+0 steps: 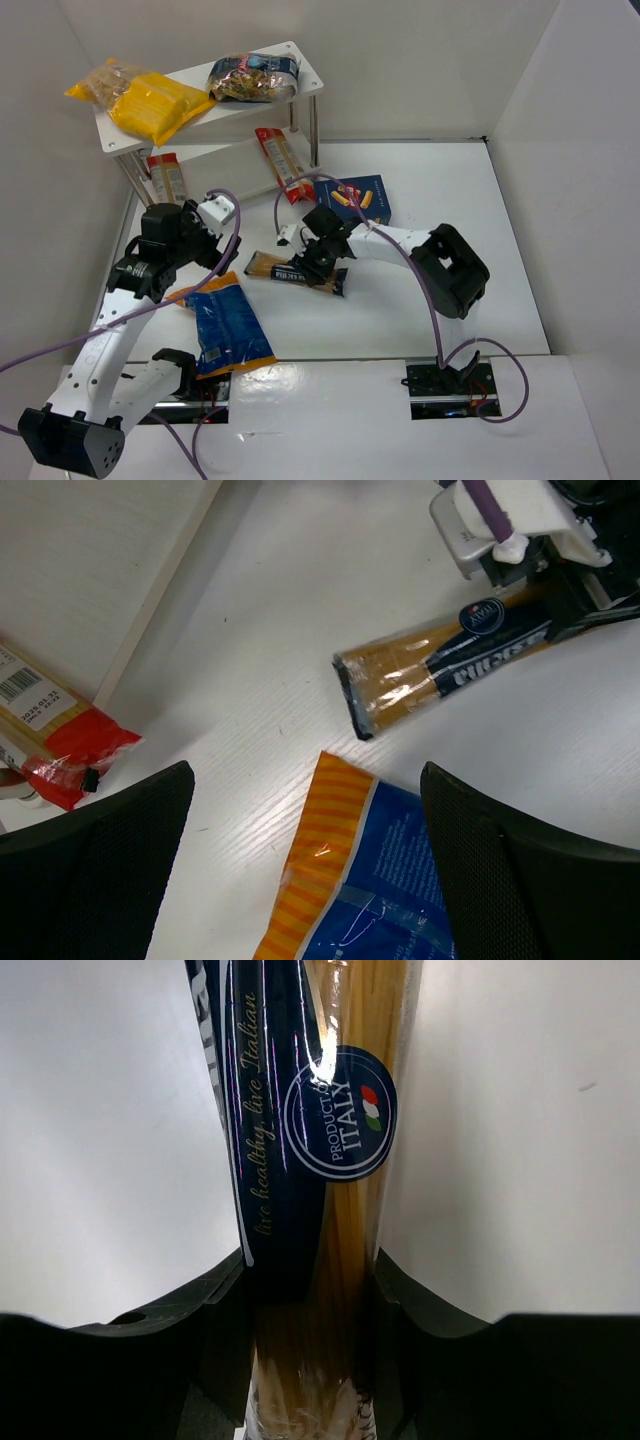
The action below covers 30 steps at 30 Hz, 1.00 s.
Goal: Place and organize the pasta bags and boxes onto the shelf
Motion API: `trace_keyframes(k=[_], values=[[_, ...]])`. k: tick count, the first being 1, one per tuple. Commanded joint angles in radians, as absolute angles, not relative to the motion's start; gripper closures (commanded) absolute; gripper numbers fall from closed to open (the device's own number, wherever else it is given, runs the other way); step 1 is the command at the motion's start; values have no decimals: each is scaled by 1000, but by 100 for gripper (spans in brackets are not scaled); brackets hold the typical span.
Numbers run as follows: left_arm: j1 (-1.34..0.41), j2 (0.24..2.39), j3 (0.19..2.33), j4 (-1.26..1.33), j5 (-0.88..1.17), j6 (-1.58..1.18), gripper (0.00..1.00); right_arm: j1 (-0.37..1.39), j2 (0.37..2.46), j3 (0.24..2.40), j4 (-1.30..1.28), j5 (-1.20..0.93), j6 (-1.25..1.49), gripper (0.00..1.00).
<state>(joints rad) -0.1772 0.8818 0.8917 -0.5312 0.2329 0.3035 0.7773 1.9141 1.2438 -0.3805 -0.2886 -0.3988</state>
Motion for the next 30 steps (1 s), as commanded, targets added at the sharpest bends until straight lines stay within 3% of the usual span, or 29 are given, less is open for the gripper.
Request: trace_keyframes(k=[1,4,18,30], values=[[-172,879,884,-503,274,294,1,735,1833,1281,-567,-540,-445,100],[-172,879,893,-514,299,305,1,706,1812,1290,-594,-673,-471,100],[-181,890,920,-591,439,460,1,576,1793,1321,-614,-885,-509,100],[-199,929,911,-623,483,558,1,436,1940,1419,-741,-1193,-607,100]])
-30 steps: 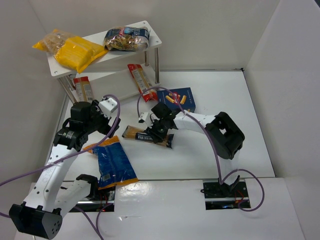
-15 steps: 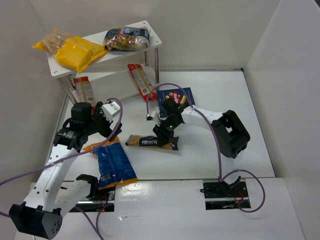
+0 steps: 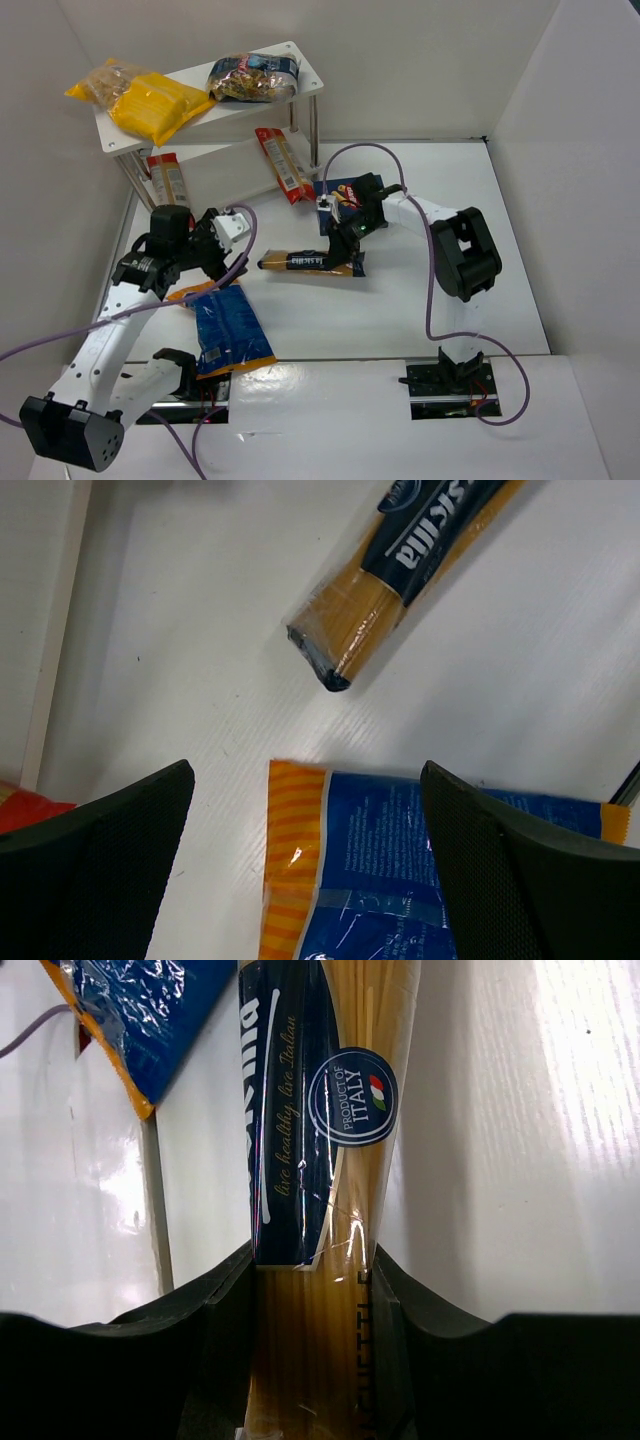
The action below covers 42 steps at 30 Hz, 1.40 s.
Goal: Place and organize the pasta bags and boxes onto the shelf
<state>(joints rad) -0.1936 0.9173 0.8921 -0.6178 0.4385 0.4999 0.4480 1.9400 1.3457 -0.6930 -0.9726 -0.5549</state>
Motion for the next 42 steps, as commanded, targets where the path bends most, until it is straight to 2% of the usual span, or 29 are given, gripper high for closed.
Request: trace_keyframes(k=[1,7,18,26,42], values=[[-199,940,911,-623,495,572,1,436,1940,1431,-750,-1193,-607,100],[-199,986,901,-621,595,650,1,436,1913,1456,-750,-1229,-603,100],[-219,1063,862,-514,595,722,1,405,1905,1488,-798,-1356,-594,100],[-299,1106,828,-372,489,724,1,405,1914,1531,-766,-1388,-520,100],[-485,1126,739,-83,129,655,1,405,1934,1575,-718,-1407,-436,100]])
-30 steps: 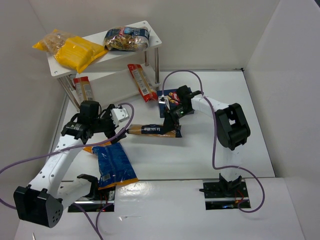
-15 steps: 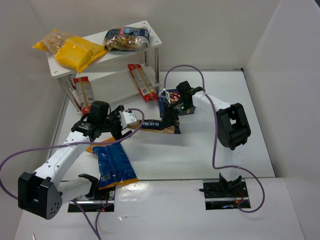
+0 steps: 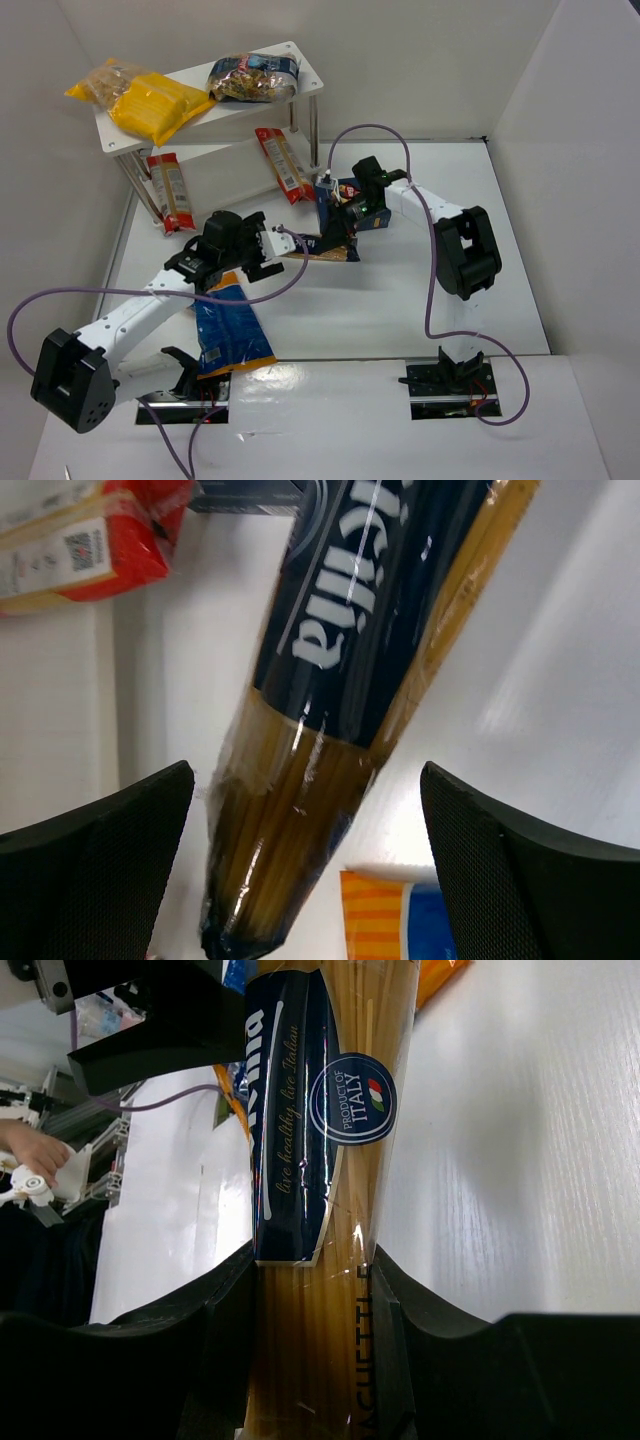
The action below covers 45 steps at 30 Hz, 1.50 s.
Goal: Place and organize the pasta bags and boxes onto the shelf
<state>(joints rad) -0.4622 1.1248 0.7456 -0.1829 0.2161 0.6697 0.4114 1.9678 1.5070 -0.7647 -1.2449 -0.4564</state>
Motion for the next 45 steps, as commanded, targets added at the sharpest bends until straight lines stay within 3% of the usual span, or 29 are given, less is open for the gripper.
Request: trace_keyframes(k=[1,18,20,21,22,29,34,37,39,40,42,43,45], values=[[-494,1126,739,-83,129,655,1,405,1934,1575,-718,-1407,-436,100],[-604,1187,729,-38,8,686,3,414,1934,1595,-718,-1407,-417,100],[-614,1201,759,-54,8,701,16,423,1934,1595,-718,-1407,-417,100],[-614,1212,778,-75,8,718,80,423,1934,1595,-718,-1407,-417,100],[-629,1222,788,-65,-42,698,100,423,1925,1595,-718,-1407,-417,100],[-617,1172,790,9,-80,569,100,434,1907,1585,-758,-1349,-436,100],[-571,1132,799,-18,7,463,100,434,1881,1560,-690,-1327,-356,99],[-561,1123,818,-29,40,453,100,425,1905,1578,-690,-1327,-339,78],[-561,1123,818,-29,40,442,100,416,1914,1578,-690,-1327,-330,51],[-561,1123,818,-29,40,442,100,416,1914,1578,-690,-1315,-321,30],[-561,1123,818,-29,51,442,100,407,1914,1588,-690,-1304,-321,17],[-561,1123,818,-29,51,442,100,407,1914,1588,-681,-1304,-310,5],[-561,1123,818,-29,51,442,100,385,1914,1598,-681,-1304,-299,0]])
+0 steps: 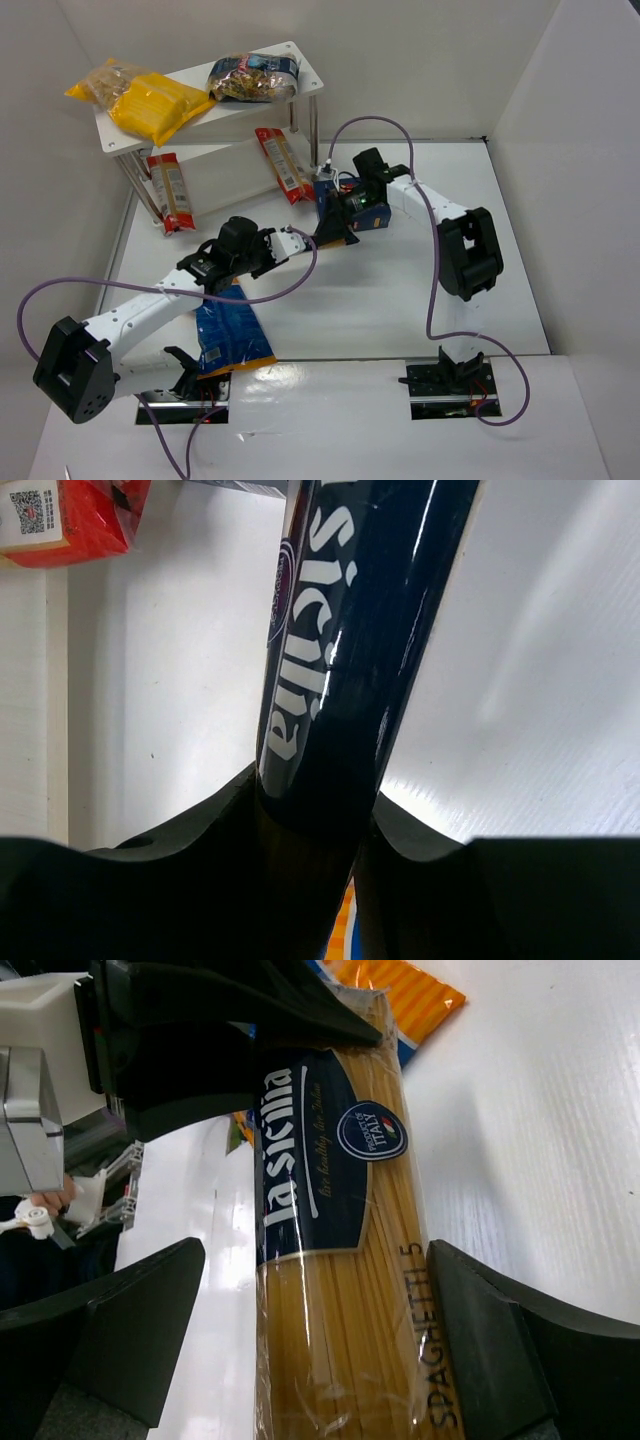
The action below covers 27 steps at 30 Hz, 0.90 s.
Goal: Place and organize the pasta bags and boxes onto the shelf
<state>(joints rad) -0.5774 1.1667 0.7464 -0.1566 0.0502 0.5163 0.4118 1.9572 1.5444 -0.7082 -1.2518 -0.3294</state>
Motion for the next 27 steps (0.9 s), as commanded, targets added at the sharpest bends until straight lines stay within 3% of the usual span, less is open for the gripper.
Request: trace_keyframes(k=[1,12,27], values=[[-561,1123,808,-29,51,442,100,374,1914,1598,-669,-1304,-281,0],[-561,1112,808,3,-7,437,100,154,1905,1618,-667,-1374,-245,0],[-543,1074,831,18,-182,327,100,117,1810,1571,-703,-1338,-272,0]])
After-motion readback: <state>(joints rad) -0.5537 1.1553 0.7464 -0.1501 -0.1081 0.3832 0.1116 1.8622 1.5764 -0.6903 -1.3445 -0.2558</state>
